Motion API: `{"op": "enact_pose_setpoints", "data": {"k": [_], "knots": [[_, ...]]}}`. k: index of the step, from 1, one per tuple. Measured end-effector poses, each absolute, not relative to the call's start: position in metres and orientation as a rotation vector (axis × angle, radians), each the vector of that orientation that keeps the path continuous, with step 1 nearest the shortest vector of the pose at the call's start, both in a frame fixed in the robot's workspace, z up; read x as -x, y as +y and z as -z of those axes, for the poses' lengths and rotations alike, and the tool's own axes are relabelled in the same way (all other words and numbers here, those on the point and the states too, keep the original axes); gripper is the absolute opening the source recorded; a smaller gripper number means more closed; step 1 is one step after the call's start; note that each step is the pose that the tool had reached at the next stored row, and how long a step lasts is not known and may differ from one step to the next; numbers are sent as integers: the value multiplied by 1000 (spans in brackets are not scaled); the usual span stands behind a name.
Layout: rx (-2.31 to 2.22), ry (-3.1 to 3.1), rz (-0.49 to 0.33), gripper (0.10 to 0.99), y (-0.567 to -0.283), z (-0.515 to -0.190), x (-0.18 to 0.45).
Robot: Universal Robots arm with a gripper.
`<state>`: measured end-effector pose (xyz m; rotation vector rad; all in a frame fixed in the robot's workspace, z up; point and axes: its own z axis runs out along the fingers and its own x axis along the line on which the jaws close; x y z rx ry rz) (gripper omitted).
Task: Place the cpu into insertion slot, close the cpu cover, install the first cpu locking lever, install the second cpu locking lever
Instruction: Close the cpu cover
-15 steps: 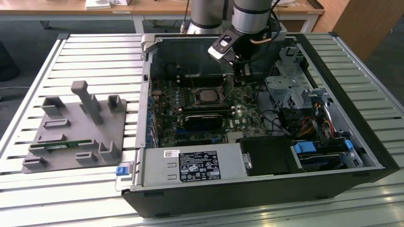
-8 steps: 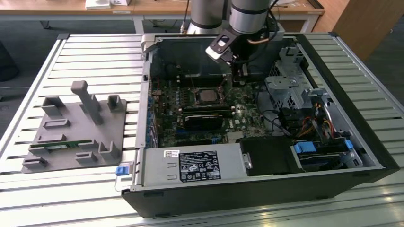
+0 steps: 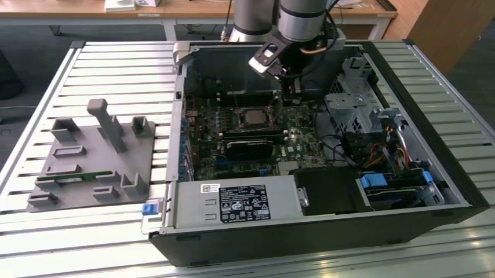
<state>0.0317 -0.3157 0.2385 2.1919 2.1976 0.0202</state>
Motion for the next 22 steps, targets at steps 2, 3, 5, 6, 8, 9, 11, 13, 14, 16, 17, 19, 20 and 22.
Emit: {"op": "enact_pose_setpoints", "data": {"k": [2,3,5,6,8,9,11,13,14,16,17,19,20,22], "knots": [[-2192,2198,-20,106,-316,-238,-30],[-2192,2198,-20,106,-316,-238,-29],[-2192,2198,-20,106,-316,-238,-27],[-2192,2198,-20,106,-316,-238,-26],[-2192,2198,-20,106,-316,-238,-24],[-2192,2198,-20,106,-316,-238,-24],[-2192,2198,-20,106,-316,-238,-22],[-2192,2198,-20,106,-316,-238,-21],[-2192,2198,-20,106,-316,-238,-21],[-2192,2198,-20,106,-316,-238,-20],[-2192,2198,-20,106,-316,-238,-20],[-2192,2198,-20,106,-316,-238,-19],[-2192,2198,-20,106,-316,-238,-18],[-2192,2198,-20,106,-316,-238,-18]]}}
